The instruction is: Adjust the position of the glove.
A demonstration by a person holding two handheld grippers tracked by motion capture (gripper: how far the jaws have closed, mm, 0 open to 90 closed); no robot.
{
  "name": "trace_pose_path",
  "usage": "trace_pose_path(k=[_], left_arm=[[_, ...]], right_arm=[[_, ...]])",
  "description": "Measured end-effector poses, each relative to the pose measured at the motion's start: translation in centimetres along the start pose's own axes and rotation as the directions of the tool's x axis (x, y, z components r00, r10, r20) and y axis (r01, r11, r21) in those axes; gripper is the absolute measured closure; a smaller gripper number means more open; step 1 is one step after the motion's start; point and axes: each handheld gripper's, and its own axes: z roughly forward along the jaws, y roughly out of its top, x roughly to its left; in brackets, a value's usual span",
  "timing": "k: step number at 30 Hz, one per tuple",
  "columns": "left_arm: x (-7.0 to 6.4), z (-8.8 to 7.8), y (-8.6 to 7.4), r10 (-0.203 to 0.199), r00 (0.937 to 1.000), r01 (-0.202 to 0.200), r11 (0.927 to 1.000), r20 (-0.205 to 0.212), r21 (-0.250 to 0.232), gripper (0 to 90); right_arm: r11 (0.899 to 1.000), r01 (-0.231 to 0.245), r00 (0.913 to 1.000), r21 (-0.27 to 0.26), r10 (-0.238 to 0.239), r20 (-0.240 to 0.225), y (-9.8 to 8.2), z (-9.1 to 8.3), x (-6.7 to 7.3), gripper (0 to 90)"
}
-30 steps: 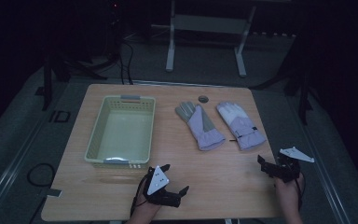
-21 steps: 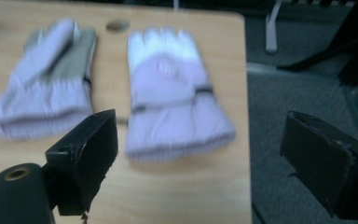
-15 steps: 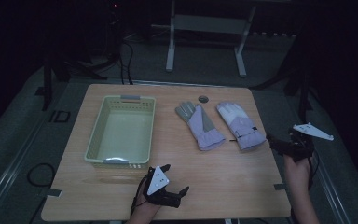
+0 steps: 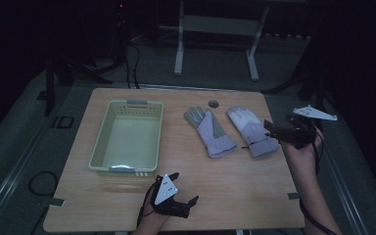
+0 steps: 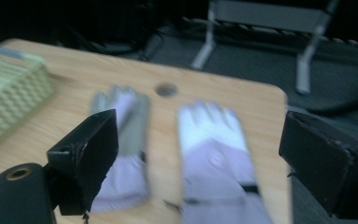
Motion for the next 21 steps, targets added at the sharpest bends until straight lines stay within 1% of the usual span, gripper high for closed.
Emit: trace_pose_path(k=[2, 4, 7, 8, 10, 11, 12, 13, 14, 15, 18, 20, 21], left_arm=[[0.0, 0.0, 0.0, -0.002, 1.0000, 0.002, 1.0000, 0.003, 0.000, 0.6], [0.0, 0.0, 0.0, 0.000, 1.0000, 0.000, 1.0000, 0.005, 0.001, 0.6], [0.0, 0.0, 0.0, -0.001, 1.0000, 0.001, 1.0000, 0.007, 0.000, 0.6], [0.0, 0.0, 0.0, -0.001, 1.0000, 0.001, 1.0000, 0.007, -0.001, 0.6], [0.0, 0.0, 0.0, -0.001, 1.0000, 0.001, 1.0000, 0.008, -0.001, 0.6], [0.0, 0.0, 0.0, -0.001, 1.0000, 0.001, 1.0000, 0.008, -0.001, 0.6], [0.0, 0.0, 0.0, -0.002, 0.9999, 0.002, 1.0000, 0.010, 0.000, 0.6], [-0.1, 0.0, 0.0, 0.000, 0.9999, 0.000, 1.0000, 0.010, 0.000, 0.5], [-0.1, 0.0, 0.0, 0.000, 0.9999, 0.000, 1.0000, 0.010, 0.000, 0.6], [-0.1, 0.0, 0.0, 0.001, 0.9999, -0.001, 1.0000, 0.010, 0.000, 0.6], [-0.1, 0.0, 0.0, 0.001, 0.9999, -0.001, 1.0000, 0.011, 0.000, 0.6], [-0.1, 0.0, 0.0, 0.002, 0.9999, -0.002, 1.0000, 0.012, 0.001, 0.6], [-0.1, 0.0, 0.0, 0.002, 0.9999, -0.002, 1.0000, 0.012, 0.001, 0.6]], right_arm=[[0.999, 0.034, 0.9993, -0.007, -0.034, -0.016, 0.4, 0.4, 0.7, 10.9], [0.998, 0.057, 0.9975, -0.001, -0.057, -0.041, 1.0, 1.1, 1.5, 10.9], [0.997, 0.080, 0.9948, 0.009, -0.079, -0.064, 1.6, 2.0, 2.5, 10.9], [0.996, 0.089, 0.9925, 0.012, -0.087, -0.085, 1.9, 2.4, 2.8, 10.9], [0.995, 0.094, 0.9915, 0.018, -0.092, -0.093, 2.3, 2.9, 3.3, 10.9], [0.995, 0.094, 0.9915, 0.018, -0.092, -0.093, 2.3, 2.9, 3.3, 10.9], [0.994, 0.102, 0.9890, 0.023, -0.099, -0.109, 2.5, 3.2, 3.6, 11.0], [0.993, 0.114, 0.9880, 0.033, -0.110, -0.109, 2.8, 3.8, 4.1, 13.6], [0.993, 0.115, 0.9858, 0.037, -0.109, -0.127, 3.0, 4.1, 4.4, 13.0], [0.992, 0.115, 0.9851, 0.042, -0.109, -0.133, 3.1, 4.5, 4.7, 13.8], [0.989, 0.137, 0.9815, 0.056, -0.128, -0.142, 3.3, 5.8, 5.7, 14.1], [0.986, 0.150, 0.9774, 0.071, -0.137, -0.161, 3.4, 6.8, 6.3, 14.5], [0.985, 0.156, 0.9772, 0.075, -0.143, -0.157, 3.5, 7.3, 6.5, 14.7]])
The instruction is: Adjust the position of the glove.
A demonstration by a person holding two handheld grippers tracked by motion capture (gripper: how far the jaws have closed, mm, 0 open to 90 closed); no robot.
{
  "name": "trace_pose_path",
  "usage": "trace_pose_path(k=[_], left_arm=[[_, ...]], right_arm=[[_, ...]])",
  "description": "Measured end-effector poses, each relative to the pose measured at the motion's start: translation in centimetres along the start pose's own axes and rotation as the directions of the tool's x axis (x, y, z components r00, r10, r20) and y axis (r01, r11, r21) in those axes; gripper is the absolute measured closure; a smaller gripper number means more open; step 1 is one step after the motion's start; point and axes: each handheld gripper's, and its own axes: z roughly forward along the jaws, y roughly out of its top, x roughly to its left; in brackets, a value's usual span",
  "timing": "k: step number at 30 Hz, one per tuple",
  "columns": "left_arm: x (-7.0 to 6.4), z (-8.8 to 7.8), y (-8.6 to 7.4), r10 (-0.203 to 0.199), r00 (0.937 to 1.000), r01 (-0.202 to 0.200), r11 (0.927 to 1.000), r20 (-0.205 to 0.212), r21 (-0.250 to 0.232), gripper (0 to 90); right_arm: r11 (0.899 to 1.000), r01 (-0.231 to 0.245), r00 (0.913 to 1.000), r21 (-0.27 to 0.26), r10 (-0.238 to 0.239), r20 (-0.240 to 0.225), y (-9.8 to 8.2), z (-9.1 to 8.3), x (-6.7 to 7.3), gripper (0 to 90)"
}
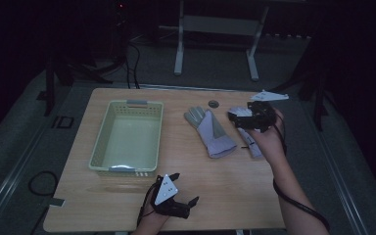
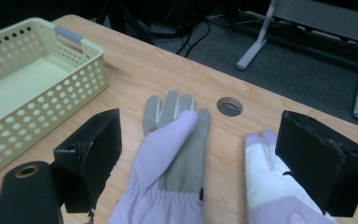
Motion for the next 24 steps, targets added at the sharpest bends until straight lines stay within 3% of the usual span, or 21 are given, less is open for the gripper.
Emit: trace_pose_path(k=[2, 7, 12, 24], left_arm=[[0.0, 0.0, 0.0, 0.001, 1.0000, -0.001, 1.0000, 0.001, -0.001, 0.6], [0.0, 0.0, 0.0, 0.001, 1.0000, -0.001, 1.0000, 0.006, -0.001, 0.6], [0.0, 0.0, 0.0, 0.008, 0.9999, -0.008, 1.0000, 0.009, -0.001, 0.6], [0.0, 0.0, 0.0, 0.005, 0.9998, -0.005, 1.0000, 0.022, -0.002, 0.6]], right_arm=[[0.999, 0.018, 0.9996, 0.029, -0.017, -0.024, 0.3, 1.7, 0.6, 14.9], [0.997, 0.023, 0.9984, 0.072, -0.019, -0.053, 0.3, 4.1, 1.3, 14.9], [0.992, 0.032, 0.9979, 0.123, -0.024, -0.060, -0.1, 6.9, 1.9, 15.3], [0.980, 0.043, 0.9976, 0.197, -0.032, -0.062, -1.8, 11.3, 1.7, 23.7]])
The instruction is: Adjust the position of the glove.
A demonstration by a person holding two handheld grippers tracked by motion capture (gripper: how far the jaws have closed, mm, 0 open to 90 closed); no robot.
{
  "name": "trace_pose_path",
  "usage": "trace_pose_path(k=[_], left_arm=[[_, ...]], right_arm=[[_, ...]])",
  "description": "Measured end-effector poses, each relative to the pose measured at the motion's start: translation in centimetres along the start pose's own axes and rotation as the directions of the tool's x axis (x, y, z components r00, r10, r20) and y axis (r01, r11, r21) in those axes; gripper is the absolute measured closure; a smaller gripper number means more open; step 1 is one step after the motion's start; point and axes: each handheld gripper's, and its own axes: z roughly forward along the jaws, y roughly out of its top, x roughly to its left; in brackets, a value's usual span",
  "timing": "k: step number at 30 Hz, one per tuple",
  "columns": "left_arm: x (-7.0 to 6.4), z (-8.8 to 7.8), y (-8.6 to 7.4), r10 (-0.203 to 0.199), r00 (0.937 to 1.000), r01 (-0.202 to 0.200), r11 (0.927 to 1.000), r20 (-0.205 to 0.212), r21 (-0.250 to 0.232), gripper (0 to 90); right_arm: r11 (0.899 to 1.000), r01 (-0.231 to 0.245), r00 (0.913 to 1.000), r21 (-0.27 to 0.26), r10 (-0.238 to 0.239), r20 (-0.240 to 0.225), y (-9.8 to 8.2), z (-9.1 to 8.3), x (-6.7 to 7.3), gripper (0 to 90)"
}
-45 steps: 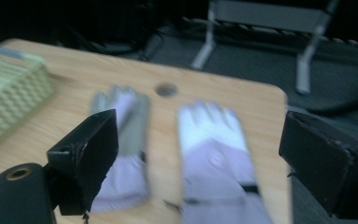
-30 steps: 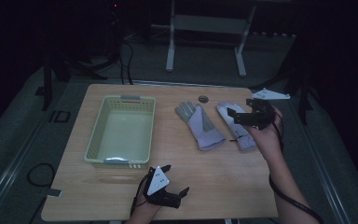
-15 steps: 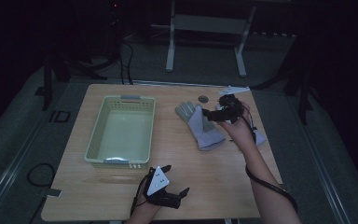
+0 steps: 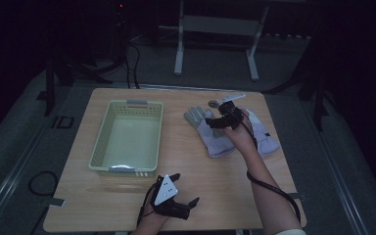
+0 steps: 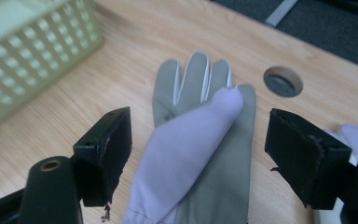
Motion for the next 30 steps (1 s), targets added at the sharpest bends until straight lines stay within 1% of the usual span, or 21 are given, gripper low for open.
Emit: trace_pose_path(k=[1, 2, 3, 4, 5, 7, 9, 11, 13, 14, 16, 20, 21, 23, 24, 25, 26, 28, 29, 30], left_arm=[[0.0, 0.0, 0.0, -0.003, 1.0000, 0.003, 1.0000, 0.000, -0.001, 0.6], [0.0, 0.0, 0.0, -0.003, 1.0000, 0.003, 1.0000, 0.000, 0.000, 0.6], [0.0, 0.0, 0.0, -0.005, 1.0000, 0.005, 1.0000, 0.000, -0.001, 0.6], [0.0, 0.0, 0.0, -0.004, 1.0000, 0.004, 1.0000, 0.000, -0.001, 0.6], [0.0, 0.0, 0.0, -0.004, 1.0000, 0.004, 1.0000, 0.001, 0.000, 0.6], [0.0, 0.0, 0.0, -0.008, 1.0000, 0.008, 1.0000, 0.001, -0.001, 0.6], [0.1, 0.0, 0.0, -0.010, 0.9999, 0.010, 0.9999, 0.001, 0.000, 0.6], [0.0, 0.0, 0.0, -0.009, 1.0000, 0.009, 1.0000, 0.001, 0.000, 0.6], [0.0, 0.0, 0.0, -0.004, 1.0000, 0.004, 1.0000, 0.001, 0.000, 0.6], [0.0, 0.0, 0.0, -0.004, 1.0000, 0.004, 1.0000, 0.000, 0.000, 0.6], [0.0, 0.0, 0.0, -0.009, 1.0000, 0.009, 1.0000, 0.001, 0.000, 0.6], [0.0, 0.0, 0.0, -0.011, 0.9999, 0.011, 0.9999, 0.000, 0.000, 0.6], [0.1, 0.0, 0.0, -0.011, 0.9999, 0.011, 0.9999, -0.001, 0.000, 0.6], [0.1, 0.0, 0.0, -0.012, 0.9999, 0.012, 0.9999, -0.001, 0.000, 0.6], [0.1, 0.0, 0.0, -0.013, 0.9999, 0.013, 0.9999, 0.000, 0.000, 0.6], [0.1, 0.0, 0.0, -0.013, 0.9999, 0.013, 0.9999, 0.000, 0.000, 0.6], [0.1, 0.0, 0.0, -0.014, 0.9999, 0.014, 0.9999, 0.000, 0.000, 0.6], [0.1, 0.0, 0.0, -0.015, 0.9999, 0.015, 0.9999, 0.000, 0.001, 0.6], [0.1, 0.0, 0.0, -0.015, 0.9999, 0.015, 0.9999, 0.001, 0.000, 0.6], [0.1, 0.0, 0.0, -0.015, 0.9999, 0.015, 0.9999, 0.000, 0.001, 0.6]], right_arm=[[1.000, 0.001, 1.0000, 0.015, -0.002, 0.009, -0.2, 0.5, -0.1, 24.1], [1.000, -0.004, 1.0000, 0.031, 0.004, -0.002, -0.3, 0.9, -0.1, 24.1], [0.999, -0.005, 1.0000, 0.042, 0.005, 0.000, -0.5, 1.3, -0.2, 24.4], [0.999, -0.007, 1.0000, 0.051, 0.007, 0.004, -0.6, 1.7, -0.3, 26.7], [0.998, -0.012, 0.9999, 0.058, 0.012, -0.004, -0.8, 2.0, -0.4, 27.1], [0.997, -0.011, 0.9999, 0.079, 0.011, 0.005, -1.2, 2.6, -0.6, 27.4], [0.995, -0.018, 0.9998, 0.099, 0.018, 0.002, -1.6, 3.3, -0.8, 27.4], [0.991, -0.036, 0.9993, 0.125, 0.036, 0.003, -2.1, 4.0, -1.0, 27.5], [0.988, -0.045, 0.9989, 0.151, 0.043, 0.017, -2.5, 4.6, -1.1, 30.4], [0.986, -0.048, 0.9988, 0.159, 0.046, 0.016, -2.7, 4.8, -1.1, 30.4], [0.980, -0.068, 0.9976, 0.187, 0.069, 0.002, -3.1, 5.5, -1.2, 33.2], [0.973, -0.107, 0.9932, 0.205, 0.114, -0.025, -3.5, 6.1, -1.4, 42.9], [0.969, -0.125, 0.9903, 0.211, 0.135, -0.032, -3.5, 6.2, -1.4, 45.8], [0.969, -0.121, 0.9895, 0.216, 0.135, -0.051, -3.4, 6.2, -1.5, 55.7], [0.967, -0.135, 0.9872, 0.217, 0.150, -0.053, -3.4, 6.1, -1.4, 62.1], [0.966, -0.142, 0.9857, 0.214, 0.158, -0.059, -3.4, 6.1, -1.3, 66.2], [0.969, -0.137, 0.9865, 0.207, 0.153, -0.059, -3.5, 6.0, -1.2, 69.9], [0.964, -0.184, 0.9790, 0.195, 0.197, -0.053, -3.5, 5.7, -1.1, 78.1], [0.962, -0.197, 0.9758, 0.190, 0.211, -0.057, -3.5, 5.4, -1.0, 79.6], [0.958, -0.223, 0.9702, 0.183, 0.236, -0.054, -3.4, 5.0, -1.0, 80.6]])
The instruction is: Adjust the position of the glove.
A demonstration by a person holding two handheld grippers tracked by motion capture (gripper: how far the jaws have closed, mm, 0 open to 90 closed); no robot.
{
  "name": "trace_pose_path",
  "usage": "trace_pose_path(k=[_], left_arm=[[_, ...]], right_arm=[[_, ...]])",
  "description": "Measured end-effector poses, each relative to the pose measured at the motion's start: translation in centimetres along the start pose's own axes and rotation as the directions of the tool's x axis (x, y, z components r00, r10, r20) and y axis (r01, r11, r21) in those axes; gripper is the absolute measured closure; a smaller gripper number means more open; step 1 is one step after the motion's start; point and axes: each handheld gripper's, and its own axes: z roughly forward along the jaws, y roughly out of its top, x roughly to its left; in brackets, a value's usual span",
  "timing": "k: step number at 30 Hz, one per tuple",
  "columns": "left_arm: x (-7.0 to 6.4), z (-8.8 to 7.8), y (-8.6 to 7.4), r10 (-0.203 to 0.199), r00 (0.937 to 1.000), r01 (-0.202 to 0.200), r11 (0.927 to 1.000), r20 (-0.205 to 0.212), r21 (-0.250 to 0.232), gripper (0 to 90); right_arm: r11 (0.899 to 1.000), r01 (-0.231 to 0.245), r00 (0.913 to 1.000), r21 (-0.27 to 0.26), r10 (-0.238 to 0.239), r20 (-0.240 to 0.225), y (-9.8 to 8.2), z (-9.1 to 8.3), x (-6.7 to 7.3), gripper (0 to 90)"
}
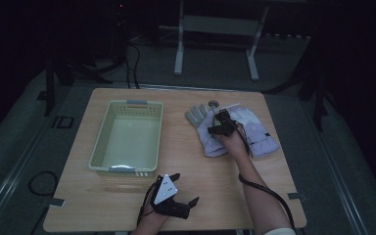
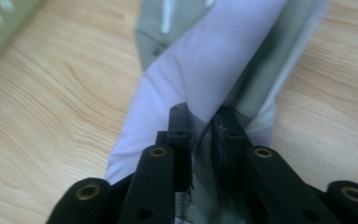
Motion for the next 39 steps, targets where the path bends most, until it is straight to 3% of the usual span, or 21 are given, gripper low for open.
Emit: trace_pose_path(k=[3, 6, 11, 13, 14, 16, 18, 23, 25, 34, 39], left_arm=[[0.0, 0.0, 0.0, -0.003, 1.0000, 0.003, 1.0000, -0.001, -0.001, 0.6], [0.0, 0.0, 0.0, -0.001, 1.0000, 0.001, 1.0000, -0.003, 0.000, 0.6], [-0.1, 0.0, 0.0, 0.004, 1.0000, -0.004, 1.0000, -0.008, -0.001, 0.6], [-0.1, 0.0, 0.0, 0.010, 0.9999, -0.010, 0.9999, -0.010, -0.001, 0.6], [-0.1, 0.0, 0.0, 0.010, 0.9999, -0.010, 0.9999, -0.010, -0.001, 0.6], [-0.2, 0.0, 0.0, 0.015, 0.9998, -0.015, 0.9999, -0.011, -0.003, 0.6], [-0.2, 0.0, 0.0, 0.020, 0.9997, -0.020, 0.9998, -0.013, -0.005, 0.6], [-0.3, 0.0, 0.0, 0.023, 0.9996, -0.023, 0.9997, -0.015, -0.003, 0.6], [-0.3, 0.0, 0.0, 0.024, 0.9996, -0.025, 0.9997, -0.015, -0.002, 0.6], [-0.3, 0.0, 0.0, 0.022, 0.9997, -0.022, 0.9997, -0.012, -0.003, 0.6], [-0.2, 0.0, 0.0, 0.018, 0.9998, -0.018, 0.9998, -0.010, -0.004, 0.6]], right_arm=[[0.997, -0.055, 0.9984, -0.052, 0.056, 0.010, -0.1, -1.3, 0.8, 81.5], [0.993, -0.075, 0.9967, -0.091, 0.077, 0.023, 0.0, -2.8, 2.0, 82.0], [0.980, -0.139, 0.9900, -0.143, 0.141, 0.002, 0.1, -5.3, 4.4, 82.0], [0.974, -0.151, 0.9880, -0.168, 0.155, 0.006, 0.0, -6.2, 5.4, 82.0], [0.974, -0.151, 0.9880, -0.168, 0.155, 0.006, 0.0, -6.2, 5.4, 82.0], [0.978, -0.116, 0.9905, -0.176, 0.127, 0.053, -0.2, -7.0, 6.7, 82.0], [0.978, -0.123, 0.9901, -0.170, 0.132, 0.047, -0.5, -7.1, 7.1, 82.0], [0.979, -0.140, 0.9881, -0.149, 0.148, 0.041, -1.8, -5.9, 7.5, 81.9], [0.975, -0.169, 0.9837, -0.143, 0.176, 0.037, -2.1, -5.0, 7.5, 81.7], [0.981, -0.168, 0.9760, -0.094, 0.179, 0.124, -2.5, -2.2, 6.5, 81.7], [0.986, -0.157, 0.9764, -0.059, 0.164, 0.141, -2.5, -1.4, 5.6, 81.2]])
